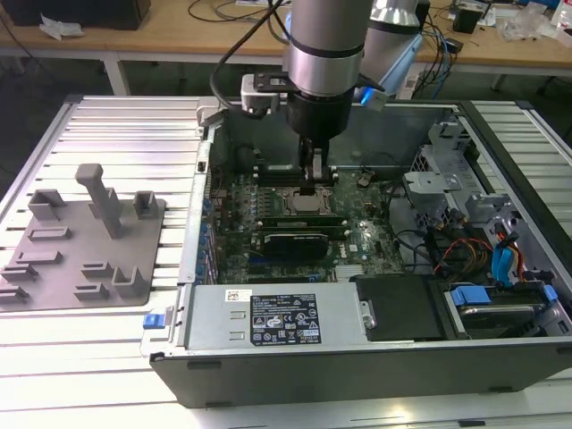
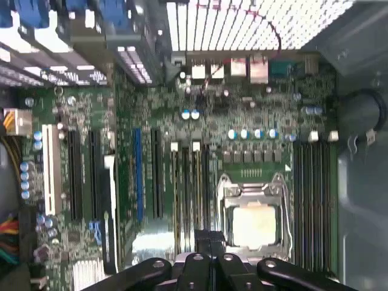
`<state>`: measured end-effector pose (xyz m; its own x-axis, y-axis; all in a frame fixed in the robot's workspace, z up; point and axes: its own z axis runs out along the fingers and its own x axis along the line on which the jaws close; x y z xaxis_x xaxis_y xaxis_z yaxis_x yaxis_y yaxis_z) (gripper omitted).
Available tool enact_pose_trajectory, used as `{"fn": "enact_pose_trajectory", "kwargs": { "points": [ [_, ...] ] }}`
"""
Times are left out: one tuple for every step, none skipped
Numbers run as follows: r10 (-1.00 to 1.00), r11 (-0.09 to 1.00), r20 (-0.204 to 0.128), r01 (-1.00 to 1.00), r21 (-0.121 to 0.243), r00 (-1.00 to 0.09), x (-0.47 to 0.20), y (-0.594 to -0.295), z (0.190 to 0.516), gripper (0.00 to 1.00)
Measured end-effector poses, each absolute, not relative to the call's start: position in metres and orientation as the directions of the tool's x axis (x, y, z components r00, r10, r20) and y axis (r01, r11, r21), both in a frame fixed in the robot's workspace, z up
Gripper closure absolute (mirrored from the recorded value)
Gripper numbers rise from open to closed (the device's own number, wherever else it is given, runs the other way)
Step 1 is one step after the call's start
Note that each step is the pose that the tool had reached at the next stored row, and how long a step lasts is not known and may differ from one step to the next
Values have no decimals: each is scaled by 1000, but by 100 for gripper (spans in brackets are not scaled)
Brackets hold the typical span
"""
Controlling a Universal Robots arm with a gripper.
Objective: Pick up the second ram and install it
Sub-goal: 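Press down the second ram until it locks into place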
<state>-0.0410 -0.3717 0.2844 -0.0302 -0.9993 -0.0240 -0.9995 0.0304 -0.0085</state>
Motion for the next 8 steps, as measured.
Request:
{"fn": "enact_pose_trajectory", "kwargs": {
  "points": [
    [-999,30,-24,-1000,-8,-30,-37,-372,284,92],
    [-999,30,-24,-1000,-8,-30,-36,-372,284,92],
    [-999,30,-24,-1000,-8,-30,-36,-372,284,92],
    [-999,30,-24,-1000,-8,-30,-35,-372,284,92],
    [-999,30,-24,-1000,-8,-30,-35,-372,284,92],
    [-999,30,-24,-1000,-8,-30,-34,-372,284,92],
    [-999,30,-24,-1000,-8,-30,-34,-372,284,92],
    [-999,30,-24,-1000,-8,-30,-34,-372,284,92]
  ]
}}
